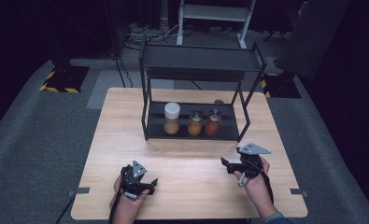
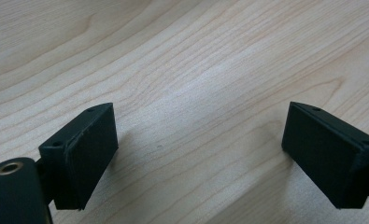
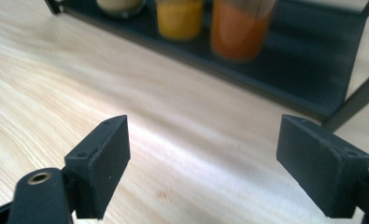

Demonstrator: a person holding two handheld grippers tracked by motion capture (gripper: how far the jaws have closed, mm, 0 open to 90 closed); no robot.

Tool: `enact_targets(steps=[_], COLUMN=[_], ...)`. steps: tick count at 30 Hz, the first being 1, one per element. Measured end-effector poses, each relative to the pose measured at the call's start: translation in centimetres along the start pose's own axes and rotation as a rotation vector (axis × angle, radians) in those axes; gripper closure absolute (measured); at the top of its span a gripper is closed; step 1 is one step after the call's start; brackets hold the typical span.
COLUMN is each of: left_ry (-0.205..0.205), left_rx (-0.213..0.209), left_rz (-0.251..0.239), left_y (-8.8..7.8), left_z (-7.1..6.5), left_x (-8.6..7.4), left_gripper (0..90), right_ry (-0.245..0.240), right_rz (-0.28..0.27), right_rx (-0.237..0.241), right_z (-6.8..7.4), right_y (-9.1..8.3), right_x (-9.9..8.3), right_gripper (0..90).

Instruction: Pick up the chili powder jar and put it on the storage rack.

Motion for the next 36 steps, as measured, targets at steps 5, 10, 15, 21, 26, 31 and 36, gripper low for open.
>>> enact_targets(steps=[5,10,15,21,26,31,36], left_ry=[-0.001,-0.001,-0.002,-0.007,0.0,-0.002,-0.001], left_rx=[0.003,0.002,0.002,0.0,0.002,0.002,0.004], left_rz=[-0.002,-0.001,-0.001,0.0,0.0,-0.001,-0.002], left_y=[0.0,0.0,0.0,0.0,0.0,0.0,0.0], left_z=[-0.1,-0.1,0.0,0.0,0.0,-0.1,-0.1], left_x=[0.0,0.0,0.0,0.0,0.0,0.0,0.0], left_gripper=[10.4,10.4,10.4,10.4,10.4,10.4,10.4], right_ry=[0.02,0.034,0.052,-0.01,-0.013,-0.011,-0.011], right_rz=[0.025,0.033,0.093,0.101,0.1,0.1,0.1], right_rx=[0.007,0.001,0.006,0.0,0.0,-0.002,-0.002], right_z=[-0.1,-0.1,-0.3,-0.2,-0.2,-0.2,-0.2], right_y=[0.6,0.5,0.9,1.1,1.1,1.0,1.0], right_x=[-1.7,-3.1,-4.7,-5.2,-5.2,-5.2,-5.2], right_gripper=[18.0,17.9,15.4,12.9,12.8,12.8,12.9])
Point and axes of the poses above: each handheld gripper's, and its own axes: y roughly forward along the jaws, x roughly out of its top, z roughly to its left, the point moved 10 cm from there along y, roughly forward along the jaws, and after that the axes turned 1 degree about z, right-handed, at the moved point
